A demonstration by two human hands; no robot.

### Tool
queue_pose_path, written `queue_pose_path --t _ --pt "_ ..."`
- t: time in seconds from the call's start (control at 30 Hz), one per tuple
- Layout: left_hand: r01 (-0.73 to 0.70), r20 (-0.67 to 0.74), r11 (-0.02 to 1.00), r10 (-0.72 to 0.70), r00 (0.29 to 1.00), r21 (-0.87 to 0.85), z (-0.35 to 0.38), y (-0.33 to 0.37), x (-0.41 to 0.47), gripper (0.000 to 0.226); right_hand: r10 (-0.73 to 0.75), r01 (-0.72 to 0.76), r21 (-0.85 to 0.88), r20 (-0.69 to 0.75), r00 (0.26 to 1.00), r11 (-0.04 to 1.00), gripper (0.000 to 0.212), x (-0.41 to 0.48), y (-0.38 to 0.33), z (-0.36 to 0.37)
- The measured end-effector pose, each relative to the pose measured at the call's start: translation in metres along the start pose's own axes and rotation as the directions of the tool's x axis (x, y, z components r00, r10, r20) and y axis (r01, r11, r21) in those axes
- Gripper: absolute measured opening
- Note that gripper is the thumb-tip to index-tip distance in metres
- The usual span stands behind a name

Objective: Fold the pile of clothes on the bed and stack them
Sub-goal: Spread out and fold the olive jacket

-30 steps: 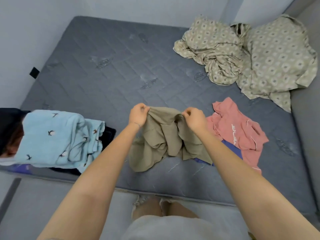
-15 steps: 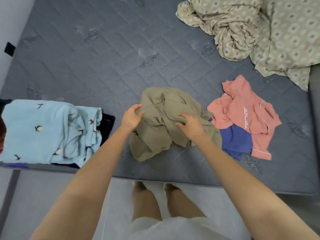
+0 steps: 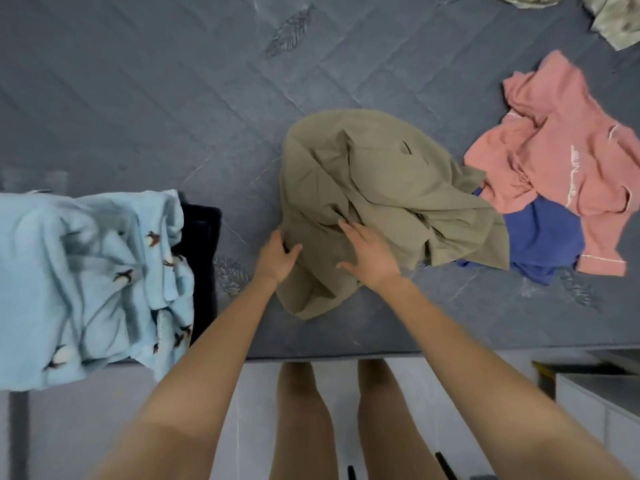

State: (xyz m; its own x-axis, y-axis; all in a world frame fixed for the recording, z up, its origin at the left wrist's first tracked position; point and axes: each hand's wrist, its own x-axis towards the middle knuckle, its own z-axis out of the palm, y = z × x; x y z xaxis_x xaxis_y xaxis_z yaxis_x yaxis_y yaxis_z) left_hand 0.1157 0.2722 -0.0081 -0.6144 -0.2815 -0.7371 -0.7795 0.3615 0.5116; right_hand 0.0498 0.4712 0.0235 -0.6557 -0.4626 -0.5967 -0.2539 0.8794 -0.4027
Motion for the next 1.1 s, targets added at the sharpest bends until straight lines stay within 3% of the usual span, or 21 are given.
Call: queue_pose_path --t 0.13,0.23,0.3,0.4,0.5,0.57,0.7,0.8,0.9,1.0,1.1 --pt "0.06 -0.11 0.997 -0.065 0.992 -0.052 0.015 -0.007 0.017 0.053 0.093 -0.092 0.026 -0.018 0.996 0.995 0.095 0.01 0.005 0.024" --pt "0.089 -0.137 0.989 -0.105 0.985 -0.122 0.021 -0.011 0.029 0.052 0.126 -0.129 -0.046 -0.07 0.99 0.99 0.089 0.015 0.005 0.034" --pt "0.063 -0.143 0.99 -0.081 0.986 -0.125 0.022 -0.013 0.031 0.041 0.158 -0.168 -0.118 -0.09 0.983 0.979 0.083 0.019 0.003 0.038" --pt "-0.036 -0.155 0.991 0.017 0.988 -0.126 0.016 -0.012 0.025 0.009 0.162 -0.178 -0.215 -0.09 0.983 0.96 0.052 0.024 0.002 0.037" --pt "-0.193 -0.202 0.971 0.163 0.966 -0.139 0.001 -0.006 0.009 0.017 0.15 -0.164 -0.183 -0.088 0.985 0.969 0.025 0.017 0.004 0.025" --pt "-0.263 -0.224 0.952 0.224 0.948 -0.16 -0.011 0.009 -0.008 0.02 0.165 -0.17 -0.039 -0.1 0.981 0.985 0.019 0.006 0.002 0.01" --pt "-0.39 -0.285 0.914 0.346 0.894 -0.113 -0.034 0.059 -0.05 0.017 0.096 -0.051 0.228 -0.189 0.977 0.972 0.017 -0.014 -0.014 -0.03" --pt "-0.519 -0.305 0.854 0.486 0.819 -0.03 -0.055 0.1 -0.082 0.014 0.003 0.076 0.333 -0.23 0.973 0.94 0.059 -0.03 -0.038 -0.073" --pt "-0.636 -0.291 0.771 0.617 0.731 0.036 -0.08 0.141 -0.114 0.012 -0.129 0.214 0.28 -0.293 0.947 0.936 0.089 -0.047 -0.065 -0.122" --pt "-0.699 -0.326 0.707 0.69 0.647 0.109 -0.106 0.183 -0.15 0.009 -0.2 0.277 0.194 -0.343 0.918 0.941 0.082 -0.063 -0.088 -0.164" --pt "-0.724 -0.345 0.663 0.736 0.583 0.191 -0.129 0.216 -0.183 0.013 -0.229 0.316 0.152 -0.42 0.878 0.936 0.054 -0.083 -0.104 -0.194"
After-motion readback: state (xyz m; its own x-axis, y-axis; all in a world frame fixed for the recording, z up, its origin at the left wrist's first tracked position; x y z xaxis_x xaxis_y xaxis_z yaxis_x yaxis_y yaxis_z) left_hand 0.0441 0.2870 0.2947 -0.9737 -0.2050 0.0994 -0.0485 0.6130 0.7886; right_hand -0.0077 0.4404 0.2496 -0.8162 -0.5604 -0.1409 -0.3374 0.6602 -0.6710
